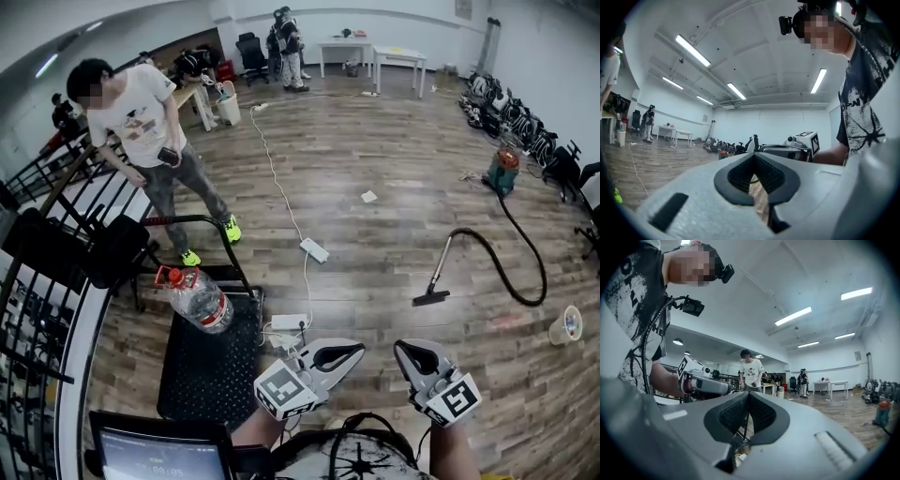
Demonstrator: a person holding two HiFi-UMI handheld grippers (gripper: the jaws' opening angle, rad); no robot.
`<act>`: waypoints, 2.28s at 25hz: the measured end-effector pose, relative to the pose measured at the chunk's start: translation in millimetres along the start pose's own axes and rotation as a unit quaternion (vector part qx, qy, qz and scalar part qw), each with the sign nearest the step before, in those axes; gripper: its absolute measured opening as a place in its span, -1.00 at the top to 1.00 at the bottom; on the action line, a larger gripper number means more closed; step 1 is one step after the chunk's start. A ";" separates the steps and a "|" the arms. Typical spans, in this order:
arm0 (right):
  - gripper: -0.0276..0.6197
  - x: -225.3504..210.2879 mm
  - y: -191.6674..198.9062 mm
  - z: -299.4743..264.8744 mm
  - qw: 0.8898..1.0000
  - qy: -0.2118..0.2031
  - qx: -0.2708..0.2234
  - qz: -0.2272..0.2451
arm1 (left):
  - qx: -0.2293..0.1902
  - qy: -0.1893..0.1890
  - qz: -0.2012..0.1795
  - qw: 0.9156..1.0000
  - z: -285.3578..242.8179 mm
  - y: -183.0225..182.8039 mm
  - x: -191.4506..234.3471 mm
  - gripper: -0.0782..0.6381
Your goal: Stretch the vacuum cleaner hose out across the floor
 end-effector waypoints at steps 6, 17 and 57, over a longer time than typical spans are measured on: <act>0.89 -9.4 2.2 -14.9 1.000 0.000 0.015 0.001 | -0.007 -0.001 0.008 1.000 -0.3 2.0 19.5 0.78; 0.89 -66.2 5.2 -43.1 0.999 -0.033 -0.005 0.005 | -0.005 -0.032 0.019 0.999 -35.0 7.8 59.7 0.78; 0.89 -404.4 5.8 1.6 0.995 -0.087 -0.040 0.010 | 0.010 -0.084 0.007 0.996 -354.8 -35.2 162.1 0.78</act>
Point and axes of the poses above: the fingertips, and each gripper's own axes: z backward along the fingers, x to its left, y out of its underside, the point moved 7 cm from there along z, backward along the fingers, and after that the axes turned 8 degrees about -y, right-handed, at the moved point
